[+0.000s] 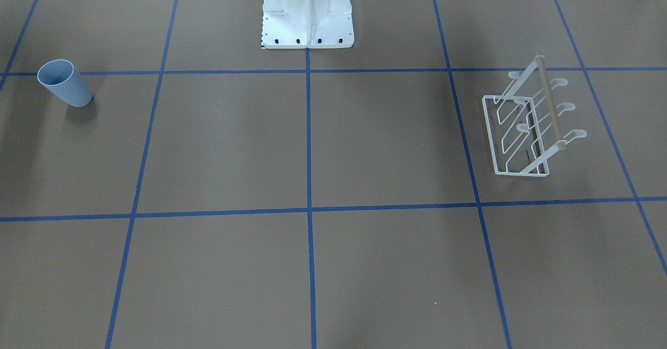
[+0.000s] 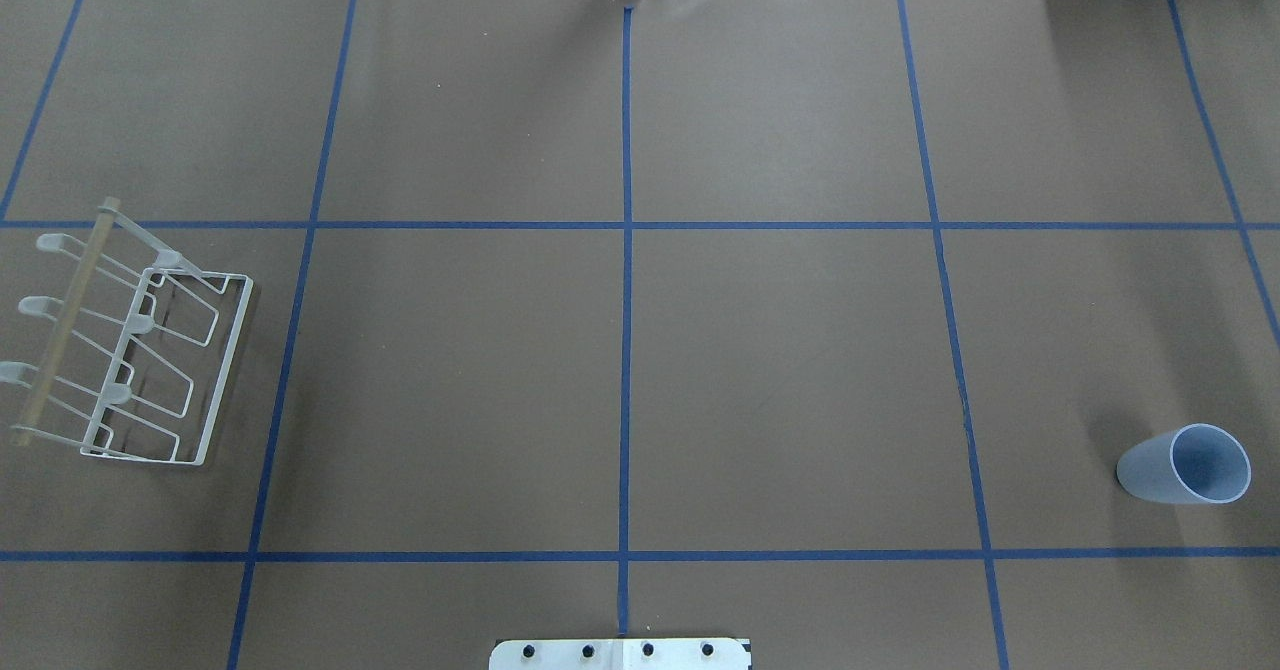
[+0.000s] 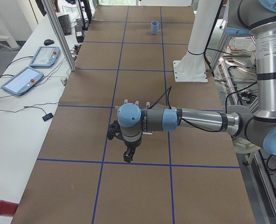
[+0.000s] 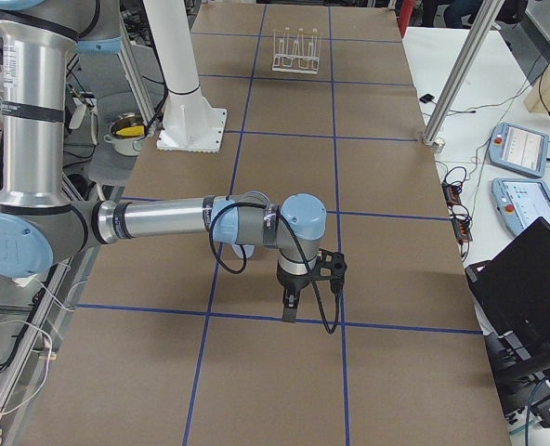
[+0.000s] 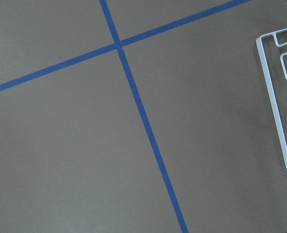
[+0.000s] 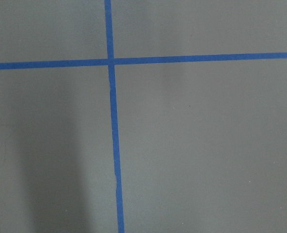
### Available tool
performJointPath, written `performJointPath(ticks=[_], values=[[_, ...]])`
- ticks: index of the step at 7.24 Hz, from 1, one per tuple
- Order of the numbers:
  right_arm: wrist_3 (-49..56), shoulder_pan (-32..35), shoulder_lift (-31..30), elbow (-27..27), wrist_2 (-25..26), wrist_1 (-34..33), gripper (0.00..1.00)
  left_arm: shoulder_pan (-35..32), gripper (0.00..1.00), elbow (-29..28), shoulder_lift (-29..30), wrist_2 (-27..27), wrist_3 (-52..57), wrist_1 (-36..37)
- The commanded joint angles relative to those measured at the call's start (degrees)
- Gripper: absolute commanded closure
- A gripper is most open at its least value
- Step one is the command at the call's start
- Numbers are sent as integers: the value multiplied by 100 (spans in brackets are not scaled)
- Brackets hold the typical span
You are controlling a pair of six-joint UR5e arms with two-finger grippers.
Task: Hang cup on cup holder
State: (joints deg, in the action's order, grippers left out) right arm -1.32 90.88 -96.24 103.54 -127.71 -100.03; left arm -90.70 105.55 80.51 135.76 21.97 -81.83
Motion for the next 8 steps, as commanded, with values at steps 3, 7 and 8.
performJointPath(ticks=[3, 7, 8], values=[[18, -262, 18, 175, -17, 1, 0, 0, 1, 308, -9, -23, 0, -9], [17, -422, 193, 264, -1079, 814, 0, 9, 1, 248, 290, -14, -88, -167], [78, -457, 132, 272, -1228, 1314, 0, 9, 1, 143, 307, 20, -114, -150]])
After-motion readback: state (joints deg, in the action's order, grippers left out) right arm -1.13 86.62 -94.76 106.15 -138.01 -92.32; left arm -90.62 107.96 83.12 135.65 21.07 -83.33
